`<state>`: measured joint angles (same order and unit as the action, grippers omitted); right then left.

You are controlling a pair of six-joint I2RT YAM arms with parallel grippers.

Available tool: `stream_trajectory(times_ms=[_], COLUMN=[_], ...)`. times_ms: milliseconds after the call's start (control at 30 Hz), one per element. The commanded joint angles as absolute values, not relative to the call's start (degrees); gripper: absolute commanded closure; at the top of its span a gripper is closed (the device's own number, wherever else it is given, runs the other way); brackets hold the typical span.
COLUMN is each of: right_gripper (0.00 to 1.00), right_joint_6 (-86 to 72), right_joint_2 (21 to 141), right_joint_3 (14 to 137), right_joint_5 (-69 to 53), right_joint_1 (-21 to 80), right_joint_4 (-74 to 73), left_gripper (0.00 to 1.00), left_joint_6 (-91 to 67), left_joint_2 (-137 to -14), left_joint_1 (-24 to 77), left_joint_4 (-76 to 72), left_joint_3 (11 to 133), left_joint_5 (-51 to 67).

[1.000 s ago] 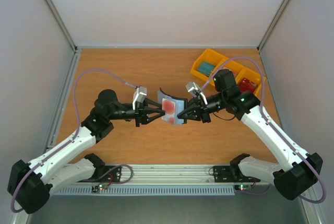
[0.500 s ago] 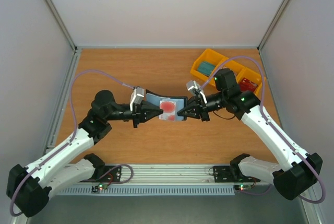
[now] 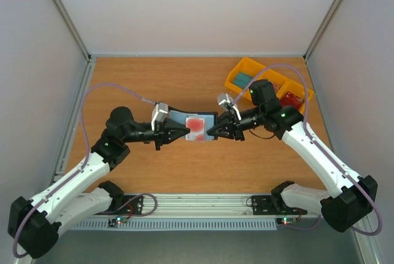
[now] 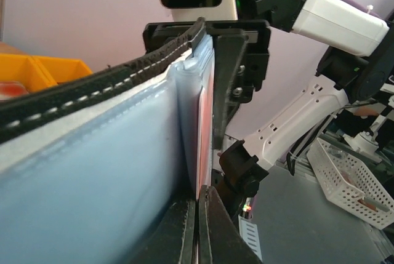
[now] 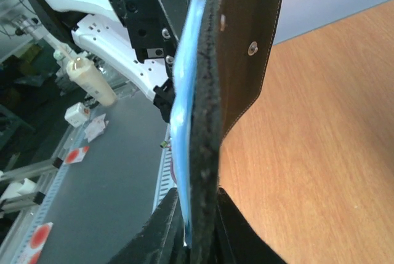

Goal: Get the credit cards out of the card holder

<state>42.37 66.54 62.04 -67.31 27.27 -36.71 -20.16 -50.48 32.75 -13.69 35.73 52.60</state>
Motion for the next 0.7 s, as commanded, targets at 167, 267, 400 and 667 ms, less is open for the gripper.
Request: stream_trajectory(times_ms=[167,267,400,667], right_gripper=[0.67,0.69,0.78,0.99], right_joint_6=[38.18,32.82,30.74,31.62], right_joint_2=[64.36,64.50,64.47,62.43], right_joint_3=[60.53,58.55,57.28,56.73], right_joint_5=[-67.65,-65.84,-64.69,-63.70], right_joint_1=[30.37,30.75,30.74,30.68], right_joint_4=[-29.46,-21.76,-17.02,-19.18], left_gripper=[1.00,1.00,1.00,1.00], left_joint_6=[-22.36,-22.07,-21.86,-21.97], left_joint_2=[-49.85,-50.37,-50.20,-50.20], left_joint_1=[33.47,33.83,34.00,34.50], left_joint_4=[-18.54,-19.06,-19.16,-19.86], left_joint_3=[34.55,34.56,34.37,33.86], left_joint_5=[48.42,48.67,48.49,48.34])
